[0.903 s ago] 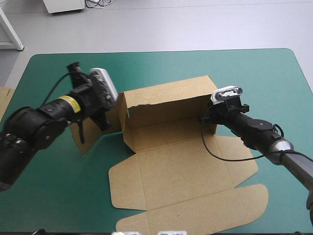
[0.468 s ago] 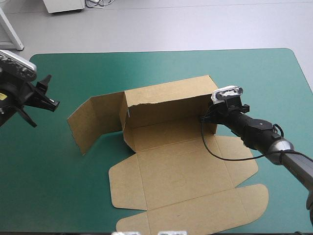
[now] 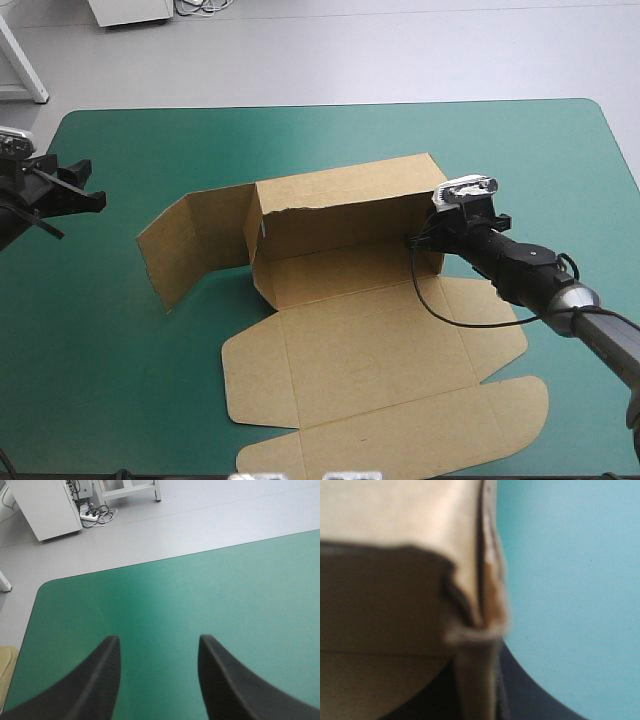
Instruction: Fold the box
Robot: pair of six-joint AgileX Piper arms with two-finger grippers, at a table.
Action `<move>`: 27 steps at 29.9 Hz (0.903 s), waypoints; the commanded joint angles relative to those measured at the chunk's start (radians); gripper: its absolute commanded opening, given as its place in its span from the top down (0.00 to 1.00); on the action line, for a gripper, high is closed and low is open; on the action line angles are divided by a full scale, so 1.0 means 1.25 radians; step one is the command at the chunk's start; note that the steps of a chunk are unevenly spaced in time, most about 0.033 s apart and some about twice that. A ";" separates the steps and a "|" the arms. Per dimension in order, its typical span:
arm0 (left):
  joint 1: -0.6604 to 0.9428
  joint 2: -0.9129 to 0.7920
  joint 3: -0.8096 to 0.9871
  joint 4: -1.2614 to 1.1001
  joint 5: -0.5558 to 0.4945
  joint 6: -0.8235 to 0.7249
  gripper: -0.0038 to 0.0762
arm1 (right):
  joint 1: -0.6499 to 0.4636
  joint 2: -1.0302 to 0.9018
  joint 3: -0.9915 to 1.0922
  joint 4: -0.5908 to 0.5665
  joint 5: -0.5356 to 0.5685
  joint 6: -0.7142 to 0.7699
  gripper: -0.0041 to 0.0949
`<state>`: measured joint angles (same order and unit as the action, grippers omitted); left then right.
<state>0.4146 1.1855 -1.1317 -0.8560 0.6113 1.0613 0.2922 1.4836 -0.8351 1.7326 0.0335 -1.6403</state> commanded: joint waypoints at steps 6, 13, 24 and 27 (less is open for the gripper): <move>0.010 -0.021 0.106 -0.103 -0.135 0.040 0.52 | -0.034 -0.016 -0.017 0.050 -0.009 0.018 0.96; 0.010 -0.019 0.157 -0.253 -0.135 0.171 0.52 | -0.047 -0.016 -0.022 0.023 -0.008 0.025 0.96; 0.009 -0.019 0.157 -0.265 -0.132 0.172 0.52 | -0.047 -0.016 -0.064 -0.022 -0.027 0.041 0.96; 0.009 -0.019 0.157 -0.283 -0.126 0.172 0.52 | -0.047 -0.014 -0.093 -0.023 0.001 0.046 0.96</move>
<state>0.4243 1.1846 -0.9092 -1.1504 0.4654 1.2773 0.2406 1.5007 -0.8863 1.6993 -0.0139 -1.6005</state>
